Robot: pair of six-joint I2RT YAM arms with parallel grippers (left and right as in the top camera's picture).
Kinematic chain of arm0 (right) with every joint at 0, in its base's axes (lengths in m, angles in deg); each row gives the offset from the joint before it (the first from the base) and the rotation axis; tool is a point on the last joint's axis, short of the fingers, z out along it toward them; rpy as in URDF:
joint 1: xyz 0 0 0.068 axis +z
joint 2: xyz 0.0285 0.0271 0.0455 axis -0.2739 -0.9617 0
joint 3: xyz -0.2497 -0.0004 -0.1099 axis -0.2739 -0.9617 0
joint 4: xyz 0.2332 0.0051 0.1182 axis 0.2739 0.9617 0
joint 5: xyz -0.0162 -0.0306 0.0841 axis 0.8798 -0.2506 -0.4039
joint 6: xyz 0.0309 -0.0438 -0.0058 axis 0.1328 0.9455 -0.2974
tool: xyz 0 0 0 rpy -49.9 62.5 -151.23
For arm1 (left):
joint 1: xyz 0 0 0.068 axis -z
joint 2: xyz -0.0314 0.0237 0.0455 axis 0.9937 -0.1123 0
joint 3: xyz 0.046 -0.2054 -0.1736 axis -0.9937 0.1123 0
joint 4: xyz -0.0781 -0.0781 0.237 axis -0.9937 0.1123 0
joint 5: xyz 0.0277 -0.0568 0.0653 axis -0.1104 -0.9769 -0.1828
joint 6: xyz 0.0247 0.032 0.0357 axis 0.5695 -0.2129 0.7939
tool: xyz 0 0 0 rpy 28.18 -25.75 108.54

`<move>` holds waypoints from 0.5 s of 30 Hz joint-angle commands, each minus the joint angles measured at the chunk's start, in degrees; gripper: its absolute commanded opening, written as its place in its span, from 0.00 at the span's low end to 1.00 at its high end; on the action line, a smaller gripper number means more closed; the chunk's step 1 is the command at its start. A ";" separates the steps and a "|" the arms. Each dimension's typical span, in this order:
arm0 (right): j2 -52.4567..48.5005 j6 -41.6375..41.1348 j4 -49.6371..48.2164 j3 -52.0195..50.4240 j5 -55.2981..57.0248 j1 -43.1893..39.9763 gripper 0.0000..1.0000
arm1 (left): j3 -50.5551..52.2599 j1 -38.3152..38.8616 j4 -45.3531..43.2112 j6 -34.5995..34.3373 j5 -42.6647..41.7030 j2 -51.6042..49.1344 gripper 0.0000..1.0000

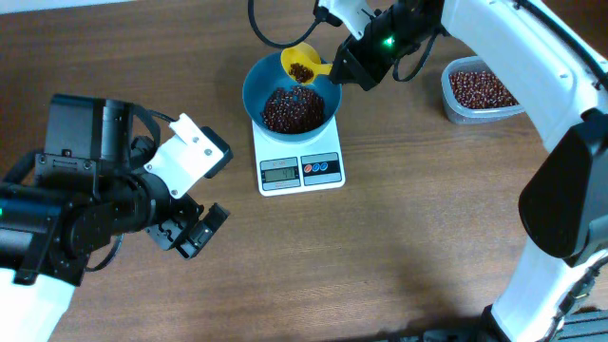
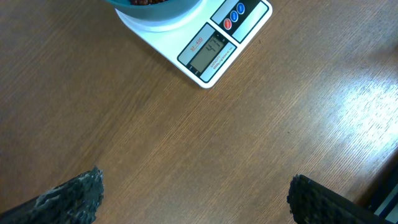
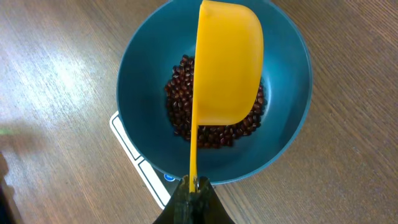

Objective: Scoop item into bowl and weigh 50g on scale
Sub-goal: 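Hold the scoop tilted over the bowl and shake out remaining beans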

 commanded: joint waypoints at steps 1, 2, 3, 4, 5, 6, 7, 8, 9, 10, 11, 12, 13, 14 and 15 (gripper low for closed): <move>1.92 -0.04 0.17 1.16 -1.16 0.11 0.04 | 0.44 -0.35 -0.09 0.87 -0.02 -0.04 0.99; 1.92 -0.04 0.52 1.16 -1.25 -0.28 0.04 | 0.44 -0.35 -0.11 0.87 -0.02 -0.04 0.99; 1.92 -0.04 0.83 1.16 -1.66 -0.50 0.04 | 0.44 -0.35 -0.11 0.87 -0.02 -0.04 0.99; 1.92 -0.04 0.83 1.16 -2.67 -0.50 0.04 | 0.44 -0.35 -0.09 0.87 -0.02 -0.04 0.99; 1.92 -0.04 0.83 1.16 -3.56 -0.55 0.04 | 0.44 -0.35 -0.09 0.87 -0.02 -0.02 0.99; 1.92 -0.04 1.01 1.16 -3.80 -0.57 0.04 | 0.44 -0.35 -0.11 0.87 -0.02 -0.04 0.99; 1.92 -0.04 1.25 1.16 -3.80 -0.55 0.04 | 0.44 -0.35 -0.09 0.87 -0.02 -0.04 0.99; 1.92 -0.04 1.36 1.16 -3.80 -0.55 0.04 | 0.44 -0.35 -0.11 0.87 -0.02 -0.04 0.99; 1.92 -0.04 1.36 1.16 -3.80 -0.55 0.04 | 0.44 -0.35 -0.09 0.87 -0.02 -0.04 0.99; 1.92 -0.04 1.40 1.16 -3.78 -0.57 0.04 | 0.44 -0.35 -0.09 0.87 -0.02 -0.04 0.99; 1.92 -0.04 1.42 1.16 -3.78 -0.57 0.04 | 0.44 -0.35 -0.11 0.87 -0.02 -0.04 0.99; 1.92 -0.04 1.42 1.16 -3.80 -0.55 0.04 | 0.44 -0.35 -0.09 0.87 -0.02 -0.04 0.99; 1.92 -0.04 1.42 1.16 -3.80 -0.55 0.04 | 0.44 -0.35 -0.09 0.87 -0.02 -0.04 0.99; 1.92 -0.04 1.42 1.16 -3.80 -0.55 0.04 | 0.44 -0.35 -0.09 0.87 -0.02 -0.04 0.99; 1.92 -0.04 1.42 1.16 -3.78 -0.55 0.04 | 0.44 -0.35 -0.09 0.87 -0.02 -0.04 0.99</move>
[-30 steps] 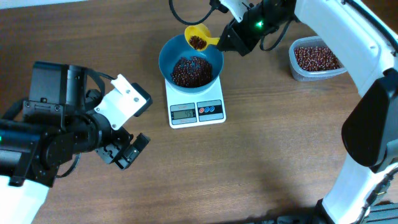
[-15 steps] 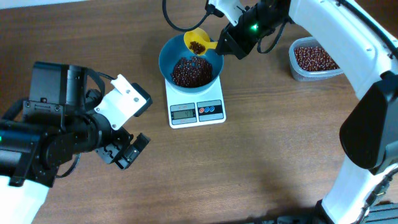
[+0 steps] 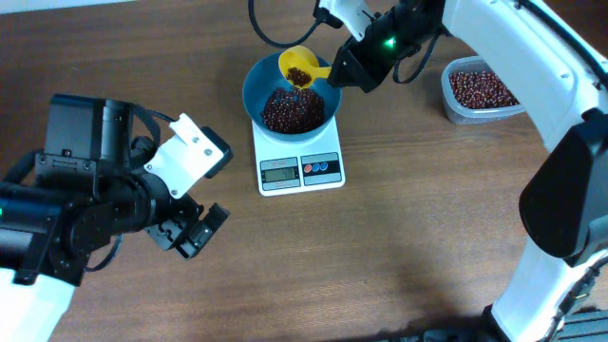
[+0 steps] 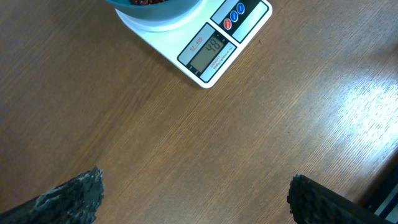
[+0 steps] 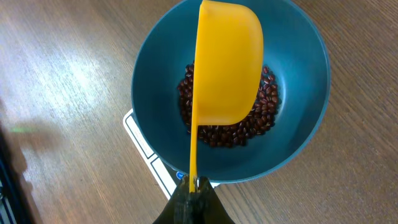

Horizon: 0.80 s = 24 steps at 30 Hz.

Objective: Scoop item into bowl and weigh 50g on scale
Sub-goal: 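Hold the scoop tilted over the bowl and shake out remaining beans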

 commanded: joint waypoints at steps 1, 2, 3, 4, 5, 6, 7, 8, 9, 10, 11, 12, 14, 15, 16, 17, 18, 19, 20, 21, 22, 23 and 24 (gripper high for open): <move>1.92 0.04 0.04 1.16 -1.44 -0.26 0.04 | 0.44 -0.35 -0.09 0.87 -0.02 -0.04 0.99; 1.92 0.04 0.02 1.16 -1.44 -0.26 0.04 | 0.44 -0.35 -0.09 0.87 -0.02 -0.04 0.99; 1.92 0.04 0.02 1.16 -1.46 -0.26 0.04 | 0.44 -0.35 -0.11 0.87 -0.02 -0.04 0.99; 1.92 0.04 0.04 1.16 -1.44 -0.26 0.04 | 0.44 -0.35 -0.09 0.87 -0.02 -0.04 0.99; 1.92 0.04 0.02 1.16 -1.44 -0.26 0.04 | 0.44 -0.35 -0.11 0.87 -0.02 -0.04 0.99; 1.92 0.04 0.02 1.16 -1.44 -0.26 0.04 | 0.44 -0.35 -0.11 0.87 -0.02 -0.04 0.99; 1.92 0.04 0.02 1.16 -1.44 -0.26 0.04 | 0.44 -0.35 -0.09 0.87 -0.02 -0.04 0.99; 1.92 0.04 0.11 1.16 -1.44 -0.26 0.04 | 0.44 -0.35 -0.11 0.87 -0.02 -0.04 0.99; 1.92 0.07 -0.11 1.16 -1.42 -0.28 0.04 | 0.44 -0.35 -0.11 0.87 -0.02 -0.04 0.99; 1.92 0.07 -0.33 1.16 -1.44 -0.26 0.04 | 0.44 -0.35 -0.09 0.87 -0.02 -0.02 0.99; 1.92 0.07 -0.37 1.16 -1.38 -0.28 0.04 | 0.44 -0.35 -0.11 0.87 -0.02 -0.04 0.99; 1.79 0.04 -0.42 1.16 -1.40 -0.26 0.04 | 0.44 -0.35 -0.09 0.87 -0.02 -0.04 0.99; 1.77 0.07 -1.22 1.16 -1.09 -0.26 0.04 | 0.44 -0.35 -0.09 0.87 -0.02 -0.04 0.99; 1.77 0.07 -1.79 1.16 -1.11 -0.26 0.04 | 0.44 -0.35 -0.09 0.87 -0.02 -0.02 0.99; 1.77 0.04 -1.81 1.16 -1.14 -0.26 0.04 | 0.44 -0.35 -0.09 0.87 -0.02 -0.04 0.99; 1.77 0.04 -1.95 1.16 -1.14 -0.26 0.04 | 0.44 -0.35 -0.09 0.87 -0.02 -0.04 0.99; 1.77 0.02 -1.88 1.16 -1.16 -0.26 0.04 | 0.44 -0.35 -0.09 0.87 -0.02 -0.04 0.99; 1.77 0.04 -1.88 1.16 -0.83 -0.26 0.04 | 0.44 -0.35 -0.11 0.87 -0.02 -0.02 0.99; 1.77 0.02 -1.90 1.16 2.08 -0.20 0.04 | 0.44 -0.35 -0.09 0.87 -0.02 -0.04 0.99; 1.77 -0.26 -1.99 1.18 2.21 -0.22 0.04 | 0.44 -0.35 -0.11 0.87 -0.02 -0.04 0.98; 1.77 -3.15 -2.32 1.18 0.96 -0.28 0.04 | 0.44 -0.35 -0.11 0.87 -0.02 -0.02 0.99; 1.77 -3.21 -2.27 1.16 1.51 -0.26 0.04 | 0.44 -0.35 -0.11 0.87 -0.02 -0.04 0.99; 1.77 -3.21 -2.23 1.16 4.24 -0.15 0.04 | 0.44 -0.35 -0.11 0.87 -0.02 -0.04 0.99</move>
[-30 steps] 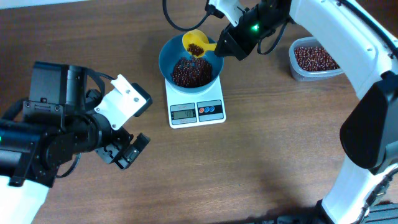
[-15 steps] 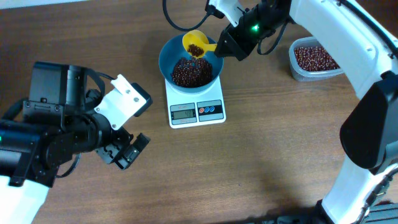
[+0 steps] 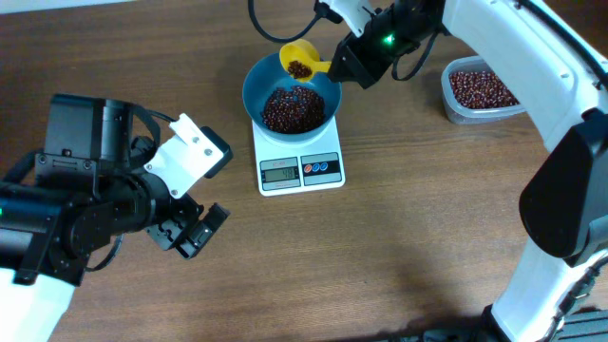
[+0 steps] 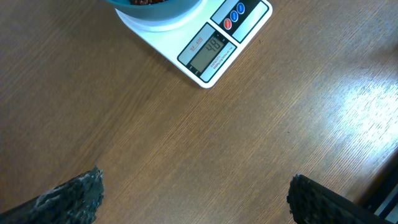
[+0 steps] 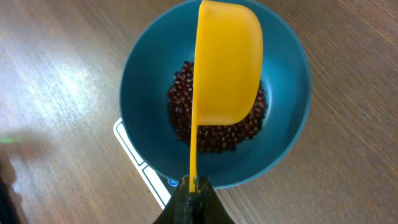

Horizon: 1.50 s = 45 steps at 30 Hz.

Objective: Scoop item into bowl and weigh 50g on scale
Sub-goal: 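Hold the scoop tilted over the bowl and shake out remaining beans, then carry the empty scoop with the right gripper back to the bean tub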

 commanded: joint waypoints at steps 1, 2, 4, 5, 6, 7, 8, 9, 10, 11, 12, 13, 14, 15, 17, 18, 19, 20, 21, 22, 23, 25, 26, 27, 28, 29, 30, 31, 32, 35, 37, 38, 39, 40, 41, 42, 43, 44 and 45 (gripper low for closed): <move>1.77 -1.20 -0.22 1.18 -0.46 -0.28 0.04 | 0.44 -0.35 -0.11 0.87 -0.02 -0.04 0.99; 1.70 -1.18 0.11 1.16 3.96 -0.20 0.04 | 0.44 -0.35 -0.11 0.87 -0.02 -0.04 0.99; 1.73 -1.16 0.02 1.18 1.81 -0.59 0.04 | 0.44 -0.35 -0.09 0.87 -0.02 -0.04 0.99; 1.33 -0.26 0.39 0.55 4.72 -0.63 0.04 | 0.44 -0.35 -0.11 0.87 -0.02 -0.02 0.99; 1.29 -0.35 0.26 0.46 3.06 -0.59 0.04 | 0.44 -0.35 -0.09 0.87 -0.02 -0.04 0.99; 1.36 -0.35 -0.02 0.74 -1.90 -0.66 0.04 | 0.44 -0.35 -0.11 0.87 -0.02 -0.04 0.99; 1.14 -0.33 0.52 0.42 0.74 -0.59 0.04 | 0.44 -0.35 -0.09 0.87 -0.02 -0.04 0.99; 1.14 -0.39 0.50 0.44 0.33 -0.59 0.04 | 0.44 -0.35 -0.11 0.87 -0.02 -0.04 0.99; 0.98 -0.35 0.63 0.37 0.09 -0.59 0.04 | 0.44 -0.35 -0.09 0.87 -0.02 -0.04 0.99; 0.74 -0.37 0.63 0.31 1.55 -0.59 0.04 | 0.44 -0.35 -0.09 0.87 -0.02 -0.02 0.99; 0.92 -0.37 0.02 0.44 -1.88 -0.59 0.04 | 0.44 -0.35 -0.09 0.87 -0.02 -0.04 0.99; 0.83 -0.35 0.48 0.42 -1.33 -0.59 0.04 | 0.44 -0.35 -0.09 0.90 -0.02 -0.04 0.99; 0.83 -0.33 0.26 0.42 -1.05 -0.61 0.04 | 0.44 -0.35 -0.11 0.87 -0.02 -0.02 0.99; 0.83 -0.35 0.39 0.42 1.05 -0.59 0.04 | 0.44 -0.35 -0.11 0.87 -0.02 -0.04 0.99; 0.96 -0.35 0.09 0.52 -0.68 -0.26 0.04 | 0.44 -0.35 -0.09 0.87 -0.02 -0.04 0.99; 0.83 -0.35 0.50 0.39 1.31 -0.26 0.04 | 0.44 -0.35 -0.09 0.87 -0.02 -0.04 0.99; 0.85 -0.35 0.35 0.42 -0.24 -0.28 0.04 | 0.44 -0.35 -0.09 0.87 -0.02 -0.02 0.99; 0.83 -0.35 0.33 0.42 -0.63 -0.31 0.04 | 0.44 -0.35 -0.11 0.87 -0.02 -0.02 0.99; 0.74 -0.37 0.66 0.37 1.25 -0.22 0.04 | 0.44 -0.35 -0.09 0.87 -0.02 -0.04 0.99; 0.76 -0.37 0.68 0.37 -0.57 -0.42 0.04 | 0.44 -0.35 -0.09 0.87 -0.02 -0.04 0.99; 0.74 -0.37 0.68 0.37 -2.05 -0.61 0.04 | 0.44 -0.35 -0.09 0.87 -0.02 -0.04 0.99; 0.74 -0.57 0.70 0.37 -4.15 -0.66 0.04 | 0.44 -0.35 -0.09 0.87 -0.02 -0.02 0.99; 0.74 -0.57 0.70 0.37 -6.71 -0.66 0.04 | 0.44 -0.35 -0.09 0.87 -0.02 -0.04 0.99; 0.74 -0.57 0.74 0.37 -8.41 -0.72 0.04 | 0.44 -0.35 -0.11 0.87 -0.02 -0.02 0.99; 0.74 -0.59 0.76 0.37 -9.62 -0.70 0.04 | 0.44 -0.35 -0.09 0.87 -0.02 -0.02 0.99; 0.74 -0.57 1.14 0.37 -11.02 -0.70 0.04 | 0.44 -0.35 -0.09 0.87 -0.02 -0.04 0.99; 0.74 -0.57 2.25 0.35 -11.13 -0.83 0.04 | 0.44 -0.35 -0.11 0.87 -0.02 -0.02 0.99; 0.74 -0.57 2.97 0.35 -11.89 -1.09 0.04 | 0.44 -0.35 -0.11 0.87 -0.02 -0.04 0.99; 0.74 -0.55 3.48 0.35 -14.40 -1.95 0.04 | 0.44 -0.35 -0.11 0.87 -0.02 -0.04 0.99; 0.74 -0.59 4.22 0.31 -26.80 -7.15 0.04 | 0.44 -0.35 -0.09 0.87 -0.02 -0.02 0.99; 0.74 -5.29 4.55 0.31 -31.50 -10.80 0.04 | 0.44 -0.35 -0.11 0.87 -0.02 -0.04 0.99; 0.74 -7.63 4.57 0.31 -33.27 -12.02 0.04 | 0.44 -0.35 -0.09 0.87 -0.02 -0.04 0.99; 0.74 -10.25 4.57 0.31 -35.39 -13.14 0.04 | 0.44 -0.35 -0.09 0.87 -0.02 -0.04 0.99; 0.74 -12.96 4.59 0.31 -37.11 -14.32 0.04 | 0.44 -0.35 -0.11 0.87 -0.02 -0.04 0.99; 0.74 -14.05 5.25 0.31 -37.83 -15.43 0.04 | 0.44 -0.35 -0.09 0.87 -0.02 -0.04 0.99; 0.74 -14.03 6.03 0.31 -37.59 -16.72 0.04 | 0.44 -0.35 -0.09 0.87 -0.02 -0.02 0.99; 0.74 -14.03 7.08 0.31 -36.50 -19.04 0.04 | 0.44 -0.35 -0.09 0.87 -0.02 -0.02 0.99; 0.74 -14.03 9.60 0.31 -32.79 -21.64 0.04 | 0.44 -0.35 -0.11 0.87 -0.02 -0.04 0.99; 0.74 -13.70 14.73 0.31 -25.03 -26.05 0.04 | 0.44 -0.35 -0.09 0.87 -0.02 -0.04 0.99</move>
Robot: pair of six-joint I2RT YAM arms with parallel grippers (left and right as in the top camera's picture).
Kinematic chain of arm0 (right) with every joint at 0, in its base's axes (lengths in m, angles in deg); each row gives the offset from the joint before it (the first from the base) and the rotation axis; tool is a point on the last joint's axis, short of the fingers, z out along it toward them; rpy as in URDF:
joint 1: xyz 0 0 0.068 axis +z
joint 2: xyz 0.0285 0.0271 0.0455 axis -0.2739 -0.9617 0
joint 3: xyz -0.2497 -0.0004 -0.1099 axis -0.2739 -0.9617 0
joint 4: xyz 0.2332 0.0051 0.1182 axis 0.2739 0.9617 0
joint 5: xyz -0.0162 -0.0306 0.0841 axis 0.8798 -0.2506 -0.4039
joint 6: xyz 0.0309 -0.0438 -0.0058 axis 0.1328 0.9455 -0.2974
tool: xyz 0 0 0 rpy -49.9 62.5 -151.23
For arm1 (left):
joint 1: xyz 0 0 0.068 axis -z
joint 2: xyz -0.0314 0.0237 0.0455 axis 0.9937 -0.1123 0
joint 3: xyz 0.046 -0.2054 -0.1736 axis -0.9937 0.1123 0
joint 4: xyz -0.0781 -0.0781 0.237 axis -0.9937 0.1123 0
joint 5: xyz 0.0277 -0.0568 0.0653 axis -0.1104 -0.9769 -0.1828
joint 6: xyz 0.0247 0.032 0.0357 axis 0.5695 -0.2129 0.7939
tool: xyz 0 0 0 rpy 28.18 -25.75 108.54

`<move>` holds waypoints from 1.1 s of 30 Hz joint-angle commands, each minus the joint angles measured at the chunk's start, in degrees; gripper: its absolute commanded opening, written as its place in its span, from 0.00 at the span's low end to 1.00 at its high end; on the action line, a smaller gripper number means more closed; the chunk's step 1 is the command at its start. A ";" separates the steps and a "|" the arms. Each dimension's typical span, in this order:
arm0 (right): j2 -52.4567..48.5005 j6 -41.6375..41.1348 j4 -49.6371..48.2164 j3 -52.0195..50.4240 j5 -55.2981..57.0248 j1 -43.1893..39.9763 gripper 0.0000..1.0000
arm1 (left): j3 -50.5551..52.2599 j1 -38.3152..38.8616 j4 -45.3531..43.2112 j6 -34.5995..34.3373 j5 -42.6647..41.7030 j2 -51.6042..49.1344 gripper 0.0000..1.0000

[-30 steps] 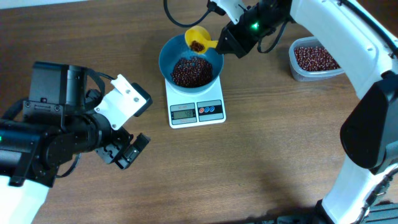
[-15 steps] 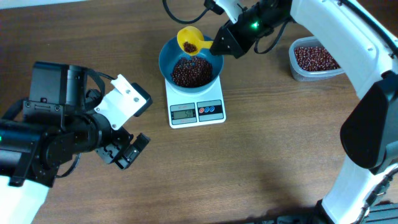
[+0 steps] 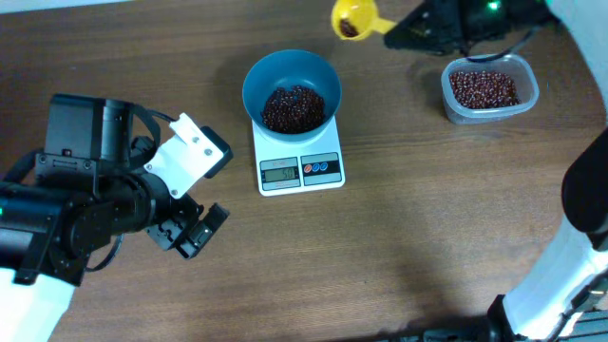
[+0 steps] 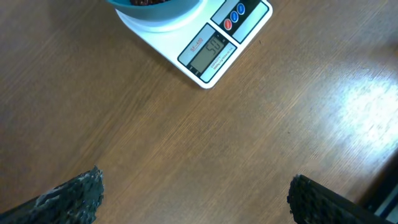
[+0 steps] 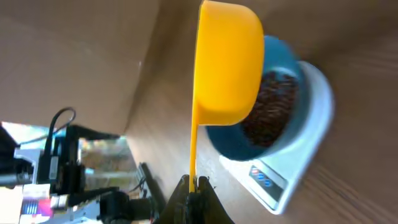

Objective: Scoop item into bowl and weigh 50g on scale
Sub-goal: 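Carry the empty scoop with the right gripper back to the bean tub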

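Note:
A blue bowl [image 3: 290, 90] holding dark red beans sits on the white scale [image 3: 301, 161], whose display [image 4: 207, 51] is lit. My right gripper [image 5: 193, 185] is shut on the thin handle of a yellow scoop [image 3: 350, 18], held above the table's far edge, between the bowl and the bean container [image 3: 488, 88]; a few beans lie in the scoop. In the right wrist view the scoop [image 5: 227, 59] hangs in front of the bowl [image 5: 273, 99]. My left gripper [image 4: 196, 196] stands open over bare wood, nothing between its fingers.
The clear plastic container of red beans stands at the back right. The left arm's bulky black body [image 3: 85, 195] and white mount occupy the left of the table. Cables run over the far edge behind the bowl.
My right gripper has moved the scoop from over the bowl's far rim to the right, off the bowl, toward the bean container. The scale's reading has changed. The left arm is unchanged.
The right gripper held the scoop tilted over the bowl's far rim, beans in it, through all earlier moments with small shifts. The scale's reading rose meanwhile. Now the scoop is away from the bowl with a few beans left. The left gripper stayed open and still.

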 commanded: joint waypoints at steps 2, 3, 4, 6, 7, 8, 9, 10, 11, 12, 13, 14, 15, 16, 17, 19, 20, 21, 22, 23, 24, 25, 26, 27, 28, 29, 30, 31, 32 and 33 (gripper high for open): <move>0.74 7.63 11.34 0.33 10.19 -10.88 0.04 | 0.44 -0.35 -0.09 0.87 -0.02 -0.04 0.99; 0.74 9.03 13.05 0.33 11.93 -13.18 0.04 | 0.44 -0.35 -0.09 0.87 -0.02 -0.02 0.99; 0.74 9.27 14.32 0.33 14.67 -15.91 0.04 | 0.44 -0.35 -0.09 0.87 -0.02 -0.04 0.99; 0.74 9.25 14.69 0.33 20.20 -21.03 0.04 | 0.44 -0.35 -0.11 0.87 -0.02 -0.04 0.99; 0.74 9.22 14.69 0.33 23.26 -22.80 0.04 | 0.44 -0.35 -0.09 0.87 -0.02 -0.04 0.99; 0.74 9.22 14.51 0.33 26.69 -24.35 0.04 | 0.44 -0.35 -0.09 0.87 -0.02 -0.04 0.99; 0.74 9.20 13.68 0.33 29.40 -25.44 0.04 | 0.44 -0.35 -0.11 0.87 -0.02 -0.04 0.99; 0.74 9.20 12.68 0.33 30.12 -25.79 0.04 | 0.44 -0.35 -0.09 0.87 -0.02 -0.04 0.99; 0.74 8.74 11.19 0.33 30.12 -25.77 0.04 | 0.44 -0.35 -0.09 0.87 -0.02 -0.04 0.99; 0.74 4.81 8.55 0.20 30.03 -25.68 0.04 | 0.44 -0.35 -0.09 0.87 -0.02 -0.02 0.99; 0.74 2.58 7.45 -0.07 30.10 -25.68 0.04 | 0.44 -0.35 -0.09 0.87 -0.02 -0.04 0.99; 0.74 1.33 6.34 -0.66 30.10 -25.68 0.04 | 0.44 -0.35 -0.09 0.87 -0.02 -0.04 0.99; 0.74 -0.57 5.95 -0.98 30.10 -25.68 0.04 | 0.44 -0.35 -0.11 0.87 -0.02 -0.02 0.99; 0.72 -1.84 5.95 -0.98 30.12 -25.68 0.04 | 0.44 -0.35 -0.09 0.87 -0.02 -0.04 0.99; 0.72 -1.77 5.99 -0.98 30.14 -25.68 0.04 | 0.44 -0.35 -0.09 0.87 -0.02 -0.04 0.99; 0.72 -0.96 5.79 -0.98 32.33 -25.33 0.04 | 0.44 -0.35 -0.11 0.87 -0.02 -0.04 0.99; 0.72 3.17 6.01 -0.98 36.44 -24.17 0.04 | 0.44 -0.35 -0.09 0.87 -0.02 -0.04 0.99; 0.74 3.91 5.99 -0.98 40.37 -22.64 0.04 | 0.44 -0.35 -0.09 0.87 -0.02 -0.04 0.99; 0.74 5.20 5.95 -0.96 41.66 -20.04 0.04 | 0.44 -0.35 -0.09 0.87 -0.02 -0.04 0.99; 0.74 5.46 5.68 -0.96 41.72 -17.92 0.04 | 0.44 -0.35 -0.09 0.87 -0.02 -0.04 0.99; 0.74 5.81 5.09 -0.96 44.76 -14.19 0.04 | 0.44 -0.35 -0.11 0.87 -0.02 -0.04 0.99; 0.74 5.79 4.87 -0.96 48.35 -12.26 0.04 | 0.44 -0.35 -0.09 0.87 -0.02 -0.04 0.99; 0.74 5.79 4.83 -0.96 55.19 -9.03 0.04 | 0.44 -0.35 -0.11 0.87 -0.02 -0.04 0.99; 0.74 5.70 4.37 -0.96 61.94 -5.77 0.04 | 0.44 -0.35 -0.09 0.87 -0.02 -0.04 0.99; 0.74 3.96 2.64 -0.96 68.32 -2.93 0.04 | 0.44 -0.35 -0.11 0.87 -0.02 -0.02 0.99; 0.74 3.80 1.68 -0.96 69.81 -1.81 0.04 | 0.44 -0.35 -0.09 0.87 -0.02 -0.04 0.99; 0.74 3.74 1.01 -0.96 69.94 -1.31 0.04 | 0.44 -0.35 -0.09 0.87 -0.02 -0.04 0.99; 0.74 3.19 1.05 -0.96 70.03 -1.36 0.04 | 0.44 -0.35 -0.09 0.87 -0.02 -0.04 0.99; 0.74 2.73 1.05 -0.96 70.40 -1.36 0.04 | 0.44 -0.35 -0.09 0.87 -0.02 -0.02 0.99; 0.74 2.62 1.05 -0.96 71.58 -1.31 0.04 | 0.44 -0.35 -0.09 0.87 -0.02 -0.04 0.99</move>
